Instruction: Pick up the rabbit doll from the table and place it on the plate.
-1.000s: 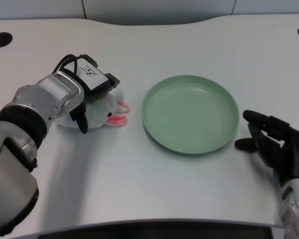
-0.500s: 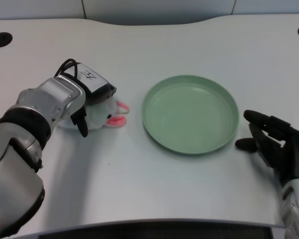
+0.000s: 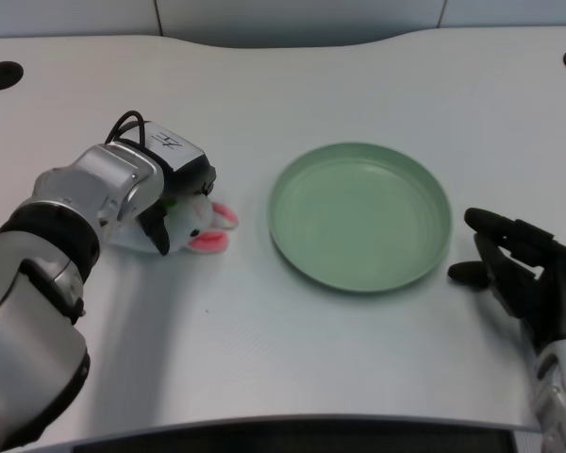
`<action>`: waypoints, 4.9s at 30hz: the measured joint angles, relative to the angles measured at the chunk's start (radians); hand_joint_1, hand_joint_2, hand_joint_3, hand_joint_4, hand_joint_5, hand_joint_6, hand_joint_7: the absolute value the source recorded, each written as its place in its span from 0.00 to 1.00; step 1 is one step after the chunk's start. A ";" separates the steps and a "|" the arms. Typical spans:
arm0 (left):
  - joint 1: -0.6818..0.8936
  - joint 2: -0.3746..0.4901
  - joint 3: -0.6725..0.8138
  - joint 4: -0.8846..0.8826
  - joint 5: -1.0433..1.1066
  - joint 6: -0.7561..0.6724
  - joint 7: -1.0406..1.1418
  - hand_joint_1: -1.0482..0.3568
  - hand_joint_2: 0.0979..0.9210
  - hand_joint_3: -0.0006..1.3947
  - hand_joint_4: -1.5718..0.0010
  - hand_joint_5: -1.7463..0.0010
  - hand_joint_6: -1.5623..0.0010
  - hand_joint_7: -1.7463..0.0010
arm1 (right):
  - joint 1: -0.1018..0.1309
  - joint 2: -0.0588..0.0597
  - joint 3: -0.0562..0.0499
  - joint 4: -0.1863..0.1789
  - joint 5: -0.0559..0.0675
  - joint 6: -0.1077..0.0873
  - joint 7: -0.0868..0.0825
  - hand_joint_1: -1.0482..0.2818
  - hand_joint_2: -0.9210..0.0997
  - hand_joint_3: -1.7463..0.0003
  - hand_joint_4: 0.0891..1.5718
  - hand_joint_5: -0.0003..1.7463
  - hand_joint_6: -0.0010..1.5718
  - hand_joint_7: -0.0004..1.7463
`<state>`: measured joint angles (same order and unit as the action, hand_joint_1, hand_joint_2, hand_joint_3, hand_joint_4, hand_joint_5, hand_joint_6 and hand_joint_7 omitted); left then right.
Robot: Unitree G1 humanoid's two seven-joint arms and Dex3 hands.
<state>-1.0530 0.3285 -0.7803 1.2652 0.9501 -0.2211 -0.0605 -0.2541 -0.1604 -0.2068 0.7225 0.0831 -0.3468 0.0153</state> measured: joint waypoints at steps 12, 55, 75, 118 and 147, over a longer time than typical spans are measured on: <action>-0.005 0.012 -0.047 0.022 0.044 -0.056 0.133 0.56 0.73 0.01 0.54 0.09 0.34 0.83 | 0.012 0.000 -0.001 -0.012 0.001 0.009 0.008 0.49 0.00 0.90 0.54 0.48 0.66 0.01; 0.005 0.015 0.500 -0.086 -0.531 -0.216 -0.018 0.61 0.92 0.02 0.47 0.00 0.58 0.00 | 0.010 0.002 0.002 -0.008 -0.001 0.007 0.001 0.49 0.00 0.90 0.54 0.48 0.66 0.00; -0.055 -0.226 0.489 -0.074 -0.543 -0.222 -0.014 0.60 0.89 0.02 0.43 0.00 0.54 0.00 | 0.006 0.001 -0.001 0.008 0.001 -0.008 0.012 0.49 0.00 0.90 0.54 0.49 0.66 0.01; -0.091 -0.327 0.345 0.041 -0.396 -0.061 0.000 0.50 0.90 0.02 0.61 0.00 0.70 0.00 | 0.013 0.015 0.005 0.004 0.001 -0.026 0.016 0.49 0.00 0.90 0.54 0.48 0.66 0.01; -0.091 -0.324 0.257 0.051 -0.308 -0.090 0.011 0.02 1.00 0.05 1.00 1.00 1.00 1.00 | 0.020 0.020 0.003 -0.004 -0.001 -0.025 0.015 0.48 0.00 0.90 0.55 0.47 0.66 0.00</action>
<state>-1.1435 0.0046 -0.5228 1.3163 0.6422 -0.3114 -0.0493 -0.2342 -0.1405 -0.2035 0.7189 0.0820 -0.3720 0.0306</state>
